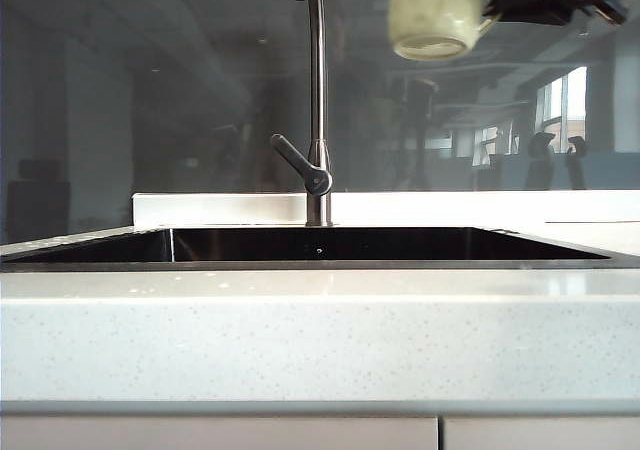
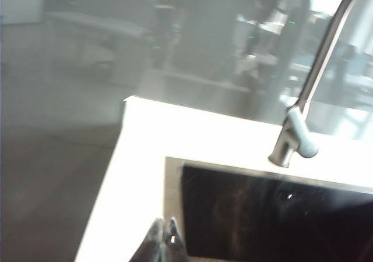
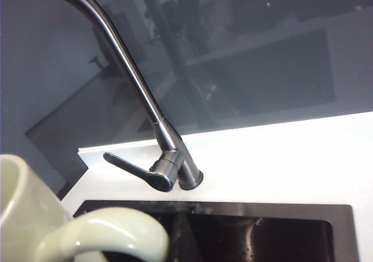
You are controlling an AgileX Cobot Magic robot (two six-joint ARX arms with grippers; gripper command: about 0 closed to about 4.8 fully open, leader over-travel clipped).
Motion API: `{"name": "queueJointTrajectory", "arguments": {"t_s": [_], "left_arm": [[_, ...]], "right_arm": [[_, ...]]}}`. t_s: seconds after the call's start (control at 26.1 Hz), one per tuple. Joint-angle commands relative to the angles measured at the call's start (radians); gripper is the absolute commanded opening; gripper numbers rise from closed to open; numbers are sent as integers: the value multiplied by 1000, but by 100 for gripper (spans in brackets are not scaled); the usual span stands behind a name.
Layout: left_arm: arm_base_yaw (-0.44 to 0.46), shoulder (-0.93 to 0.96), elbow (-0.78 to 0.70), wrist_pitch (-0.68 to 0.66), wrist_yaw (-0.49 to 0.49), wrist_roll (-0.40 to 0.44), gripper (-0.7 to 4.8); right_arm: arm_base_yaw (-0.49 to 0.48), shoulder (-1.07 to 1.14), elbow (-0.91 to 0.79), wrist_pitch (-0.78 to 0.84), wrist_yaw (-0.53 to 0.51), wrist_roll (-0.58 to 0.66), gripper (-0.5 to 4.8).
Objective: Pick up the mug next to the sink, go to the faucet to get some water, pour the water into the sink, and finally put the mug back to its place.
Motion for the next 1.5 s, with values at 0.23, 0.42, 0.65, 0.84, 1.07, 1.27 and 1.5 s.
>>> {"name": "queueJointTrajectory", "arguments": {"t_s": [0.23,0.42,0.65,0.84,1.07,1.27,1.5], "left_arm": [[2,745,493,302,323,-3,16],[-2,1127,893,309,630,-62,302],[-49,1444,1306,301,850,-224,450],[-109,1619,1588,242,866,-273,479],[-160,1700,1750,174,836,-231,479],[-179,1702,1783,142,812,-181,479],[-180,1702,1809,147,830,-193,479]], "right_arm": [[100,225,246,-5,47,9,-5],[148,373,384,-5,48,8,-5],[160,459,503,-5,48,-19,-5],[160,507,608,-54,48,-21,-5],[161,538,683,-80,46,-45,-5],[174,538,683,-78,45,-44,-5],[199,538,687,-61,46,-44,-5]]}}
